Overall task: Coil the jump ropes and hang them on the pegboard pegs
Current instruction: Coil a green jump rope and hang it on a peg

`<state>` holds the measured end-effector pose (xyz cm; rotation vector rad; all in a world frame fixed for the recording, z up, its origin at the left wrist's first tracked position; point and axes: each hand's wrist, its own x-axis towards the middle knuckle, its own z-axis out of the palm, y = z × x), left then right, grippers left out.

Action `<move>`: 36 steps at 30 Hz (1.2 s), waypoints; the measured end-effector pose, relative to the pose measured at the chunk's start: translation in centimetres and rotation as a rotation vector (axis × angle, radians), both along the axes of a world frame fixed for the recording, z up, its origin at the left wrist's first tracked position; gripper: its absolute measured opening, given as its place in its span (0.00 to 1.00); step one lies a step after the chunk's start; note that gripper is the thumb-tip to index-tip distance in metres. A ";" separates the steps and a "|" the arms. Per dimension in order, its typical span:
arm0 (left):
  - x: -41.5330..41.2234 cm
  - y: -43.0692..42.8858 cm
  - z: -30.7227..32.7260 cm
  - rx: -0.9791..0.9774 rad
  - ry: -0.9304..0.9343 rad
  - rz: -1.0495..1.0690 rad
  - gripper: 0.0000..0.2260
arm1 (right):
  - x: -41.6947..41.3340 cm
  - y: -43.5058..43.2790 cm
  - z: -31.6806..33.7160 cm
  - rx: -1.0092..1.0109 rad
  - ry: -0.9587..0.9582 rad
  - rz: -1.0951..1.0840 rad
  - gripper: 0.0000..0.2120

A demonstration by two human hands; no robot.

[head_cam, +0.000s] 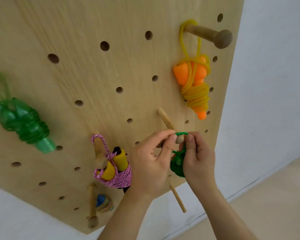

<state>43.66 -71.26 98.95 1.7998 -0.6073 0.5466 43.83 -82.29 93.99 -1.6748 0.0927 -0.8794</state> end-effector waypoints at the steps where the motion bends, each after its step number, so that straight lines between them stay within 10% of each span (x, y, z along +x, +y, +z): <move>1: 0.4 0.0 0.3 -0.006 0.018 0.007 0.05 | 0.6 -0.2 -0.1 0.026 0.009 0.038 0.12; 6: 3.4 -0.1 1.5 -0.010 0.175 0.062 0.09 | 3.3 -1.2 0.5 0.093 0.071 0.192 0.13; 13: 3.9 -1.1 1.6 0.157 -0.064 0.372 0.03 | 5.4 -1.8 1.3 -0.113 -0.005 0.002 0.10; 26: 2.4 0.0 -1.0 0.654 0.168 0.347 0.27 | 2.7 -1.5 -1.1 -0.673 0.020 0.254 0.28; 36: -8.6 7.1 -3.2 0.170 0.384 0.365 0.10 | -2.2 0.4 -2.2 -0.748 -0.007 0.246 0.15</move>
